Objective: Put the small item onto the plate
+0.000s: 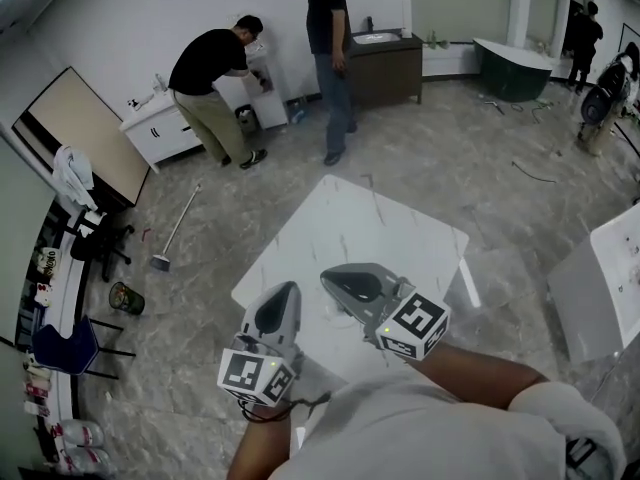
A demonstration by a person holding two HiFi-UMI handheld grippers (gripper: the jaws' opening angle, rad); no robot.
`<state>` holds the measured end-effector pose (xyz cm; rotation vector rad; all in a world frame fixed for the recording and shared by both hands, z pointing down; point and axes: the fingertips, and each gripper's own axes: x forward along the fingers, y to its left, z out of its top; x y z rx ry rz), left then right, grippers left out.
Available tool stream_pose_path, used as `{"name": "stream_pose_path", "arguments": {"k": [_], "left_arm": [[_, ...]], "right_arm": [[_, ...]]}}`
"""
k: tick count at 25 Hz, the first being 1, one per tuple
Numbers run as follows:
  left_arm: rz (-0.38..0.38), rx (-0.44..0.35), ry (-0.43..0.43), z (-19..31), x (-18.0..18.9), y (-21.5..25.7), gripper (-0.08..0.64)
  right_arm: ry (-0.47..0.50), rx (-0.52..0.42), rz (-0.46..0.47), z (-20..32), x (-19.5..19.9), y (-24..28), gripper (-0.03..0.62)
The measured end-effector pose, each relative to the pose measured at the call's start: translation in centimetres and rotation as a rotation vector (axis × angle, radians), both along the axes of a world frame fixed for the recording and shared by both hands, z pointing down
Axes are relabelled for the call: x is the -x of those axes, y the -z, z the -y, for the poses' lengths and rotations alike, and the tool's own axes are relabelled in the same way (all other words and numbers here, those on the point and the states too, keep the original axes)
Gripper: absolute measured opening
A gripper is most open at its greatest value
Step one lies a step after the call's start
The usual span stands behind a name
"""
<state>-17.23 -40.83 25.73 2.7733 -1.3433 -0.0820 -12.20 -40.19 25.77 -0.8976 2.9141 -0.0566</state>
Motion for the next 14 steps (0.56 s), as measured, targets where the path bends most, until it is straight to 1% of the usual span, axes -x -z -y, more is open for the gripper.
{"name": "stream_pose_path", "arguments": {"k": [5, 9, 14], "left_arm": [[-0.006, -0.028, 0.009, 0.1, 0.0, 1.2, 0.005], [-0.014, -0.038, 0.009, -0.3, -0.3, 1.4, 0.005], [-0.016, -0.045, 0.009, -0.4, 0.3, 2.1, 0.005]], "right_arm": [[0.01, -0.026, 0.0, 0.1, 0.2, 1.1, 0.003], [0.011, -0.012, 0.006, 0.1, -0.1, 1.0, 0.003], [0.008, -0.01, 0.009, 0.2, 0.4, 1.8, 0.003]]}}
